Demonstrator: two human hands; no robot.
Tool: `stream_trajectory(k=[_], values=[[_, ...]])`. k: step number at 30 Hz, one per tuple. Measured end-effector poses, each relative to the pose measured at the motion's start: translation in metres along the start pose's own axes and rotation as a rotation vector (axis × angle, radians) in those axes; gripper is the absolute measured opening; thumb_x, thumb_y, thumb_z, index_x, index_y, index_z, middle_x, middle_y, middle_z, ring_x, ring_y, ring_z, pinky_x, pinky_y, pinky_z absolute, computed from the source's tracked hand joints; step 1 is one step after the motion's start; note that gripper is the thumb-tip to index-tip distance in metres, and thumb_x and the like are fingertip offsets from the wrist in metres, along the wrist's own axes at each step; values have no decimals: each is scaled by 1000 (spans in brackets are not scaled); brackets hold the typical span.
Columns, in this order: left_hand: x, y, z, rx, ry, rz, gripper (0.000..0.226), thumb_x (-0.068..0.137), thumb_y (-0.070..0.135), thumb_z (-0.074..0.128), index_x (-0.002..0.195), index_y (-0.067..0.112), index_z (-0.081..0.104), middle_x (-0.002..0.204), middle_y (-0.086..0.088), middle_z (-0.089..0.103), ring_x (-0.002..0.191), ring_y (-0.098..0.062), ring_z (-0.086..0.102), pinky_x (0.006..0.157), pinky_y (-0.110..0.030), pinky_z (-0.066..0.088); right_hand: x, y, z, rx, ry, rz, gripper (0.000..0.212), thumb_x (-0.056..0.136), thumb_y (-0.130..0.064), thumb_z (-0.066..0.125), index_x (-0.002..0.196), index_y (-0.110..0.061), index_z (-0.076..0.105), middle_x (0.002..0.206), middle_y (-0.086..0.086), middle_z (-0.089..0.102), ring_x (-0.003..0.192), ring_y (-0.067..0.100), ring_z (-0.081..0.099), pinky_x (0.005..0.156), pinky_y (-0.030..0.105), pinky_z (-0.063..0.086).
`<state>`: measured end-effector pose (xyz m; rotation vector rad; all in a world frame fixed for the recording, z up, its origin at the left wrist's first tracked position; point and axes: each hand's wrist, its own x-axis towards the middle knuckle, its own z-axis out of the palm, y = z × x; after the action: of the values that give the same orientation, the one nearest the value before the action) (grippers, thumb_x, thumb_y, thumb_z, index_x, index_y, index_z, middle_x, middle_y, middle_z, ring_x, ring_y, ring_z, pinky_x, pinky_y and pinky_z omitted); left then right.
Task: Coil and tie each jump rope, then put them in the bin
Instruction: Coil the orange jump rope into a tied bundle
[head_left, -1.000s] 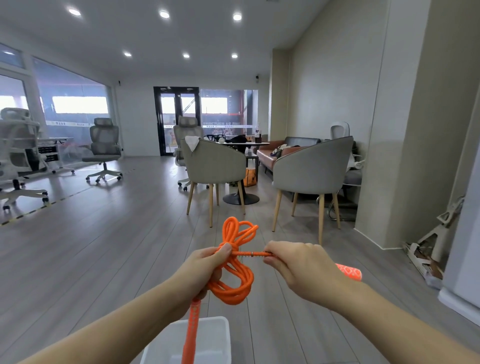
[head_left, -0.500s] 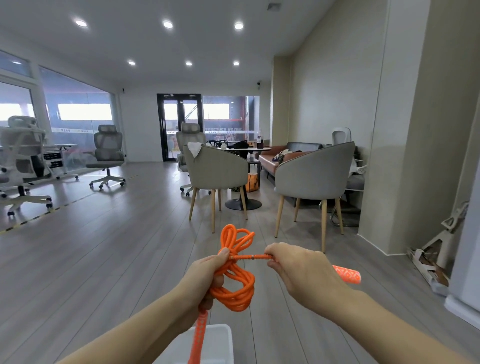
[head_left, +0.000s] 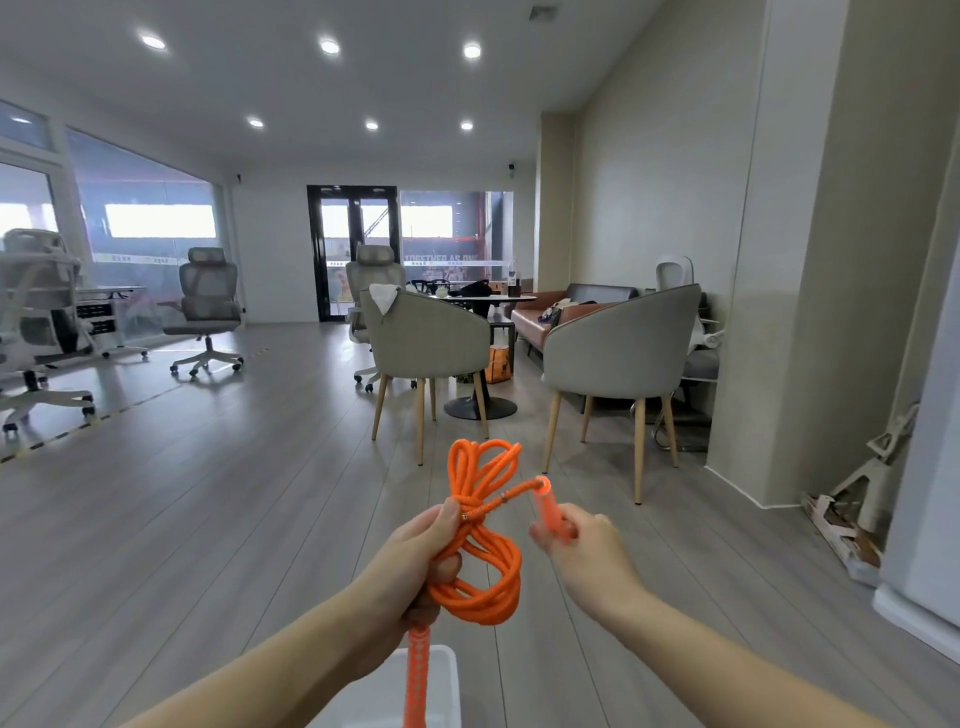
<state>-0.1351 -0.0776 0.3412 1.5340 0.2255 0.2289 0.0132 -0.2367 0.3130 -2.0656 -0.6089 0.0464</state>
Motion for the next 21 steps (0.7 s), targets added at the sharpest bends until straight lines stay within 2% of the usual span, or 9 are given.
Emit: stream_trajectory(k=[2,4,6,8,10,12,15,18,21], values=[[3,-2,2,5,17,41,49,99,58,45,116,15,62,61,3,32,50,-11,22,47,-23,21,-5,-12,10,273,-85,74,21,90,-45,75,94,-25,72,92,6,72,76,16,62,75,35,52],[4,-2,2,8,36,91,47,100,56,43,117,17,62,61,3,31,50,-10,22,46,-23,21,-10,-22,16,515,-168,150,18,93,-31,74,102,-15,74,86,10,75,73,19,62,77,40,56],[5,-4,2,27,43,134,48,101,55,42,122,16,61,61,3,31,49,-10,22,46,-23,22,-15,-31,16,685,-257,213,14,99,-13,65,108,-6,72,76,7,72,68,19,63,72,33,57],[4,-4,3,42,40,172,49,103,54,41,122,12,58,61,3,31,50,-11,21,46,-23,23,-20,-39,12,774,-315,233,17,98,-8,65,112,-1,71,77,7,71,69,19,64,67,28,57],[5,-1,3,33,39,199,46,103,54,41,114,13,58,61,3,31,49,-11,22,45,-23,25,-25,-46,5,799,-335,217,19,98,-10,65,113,-1,73,86,11,72,75,20,65,68,27,58],[7,1,3,21,58,218,43,101,57,41,107,17,56,62,2,31,49,-11,22,45,-23,25,-28,-50,4,770,-326,198,21,100,-16,61,105,-4,76,91,10,71,83,19,65,75,28,57],[11,-1,-1,13,81,238,43,101,58,41,110,18,53,65,2,32,50,-11,23,46,-25,24,-33,-54,7,807,-336,208,31,103,-38,57,91,-15,74,93,10,68,89,20,60,81,31,50],[13,-1,-3,4,103,252,45,99,58,42,116,18,52,63,5,36,50,-9,27,46,-24,26,-36,-55,12,825,-393,154,49,96,-57,60,105,-13,77,104,13,74,98,25,68,94,33,52],[14,-1,2,33,122,281,46,98,60,44,119,20,52,64,7,42,51,-8,33,47,-24,32,-38,-58,17,840,-421,85,48,86,-43,74,121,-10,72,118,18,74,116,29,69,114,45,45]])
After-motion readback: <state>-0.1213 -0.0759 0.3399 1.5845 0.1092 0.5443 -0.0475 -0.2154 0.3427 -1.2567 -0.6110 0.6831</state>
